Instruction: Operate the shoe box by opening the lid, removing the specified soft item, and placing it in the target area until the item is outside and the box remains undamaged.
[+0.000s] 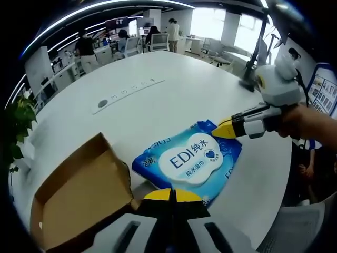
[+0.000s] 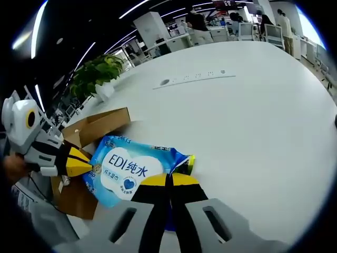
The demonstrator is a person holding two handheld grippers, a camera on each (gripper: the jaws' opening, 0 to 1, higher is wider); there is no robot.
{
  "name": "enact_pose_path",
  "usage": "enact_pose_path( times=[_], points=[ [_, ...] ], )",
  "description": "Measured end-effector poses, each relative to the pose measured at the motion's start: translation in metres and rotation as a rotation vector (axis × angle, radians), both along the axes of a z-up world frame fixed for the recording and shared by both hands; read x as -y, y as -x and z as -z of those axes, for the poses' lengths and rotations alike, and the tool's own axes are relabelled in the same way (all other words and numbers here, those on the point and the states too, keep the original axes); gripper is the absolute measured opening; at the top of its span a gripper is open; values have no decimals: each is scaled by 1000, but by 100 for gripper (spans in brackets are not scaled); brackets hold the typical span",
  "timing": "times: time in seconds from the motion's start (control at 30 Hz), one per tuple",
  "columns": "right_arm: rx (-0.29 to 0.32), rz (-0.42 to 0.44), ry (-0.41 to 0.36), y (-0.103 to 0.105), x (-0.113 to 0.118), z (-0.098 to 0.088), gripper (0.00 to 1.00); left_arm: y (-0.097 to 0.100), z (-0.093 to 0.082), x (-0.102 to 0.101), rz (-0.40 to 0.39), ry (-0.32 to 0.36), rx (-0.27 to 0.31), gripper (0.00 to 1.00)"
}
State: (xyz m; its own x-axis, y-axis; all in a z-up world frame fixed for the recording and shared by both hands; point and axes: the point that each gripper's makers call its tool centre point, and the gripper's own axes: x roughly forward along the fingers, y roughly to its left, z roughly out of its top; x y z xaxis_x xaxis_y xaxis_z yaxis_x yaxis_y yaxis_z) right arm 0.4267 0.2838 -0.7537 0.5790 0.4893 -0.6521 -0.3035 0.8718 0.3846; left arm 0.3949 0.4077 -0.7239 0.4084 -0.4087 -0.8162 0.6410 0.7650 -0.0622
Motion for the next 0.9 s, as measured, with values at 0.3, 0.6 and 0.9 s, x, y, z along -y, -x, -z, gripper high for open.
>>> enact_pose_path(
  times=[0.3, 0.6, 0.9],
  points=[
    [5, 9, 5, 0, 2, 7, 0, 0, 5, 1, 29, -32, 14, 0],
    [9, 27, 3, -1, 3, 8, 0, 0, 7, 1, 55, -57, 37, 0],
    [18, 22, 25, -2, 3, 8, 0, 2, -3, -2, 112, -64, 69, 6]
  ],
)
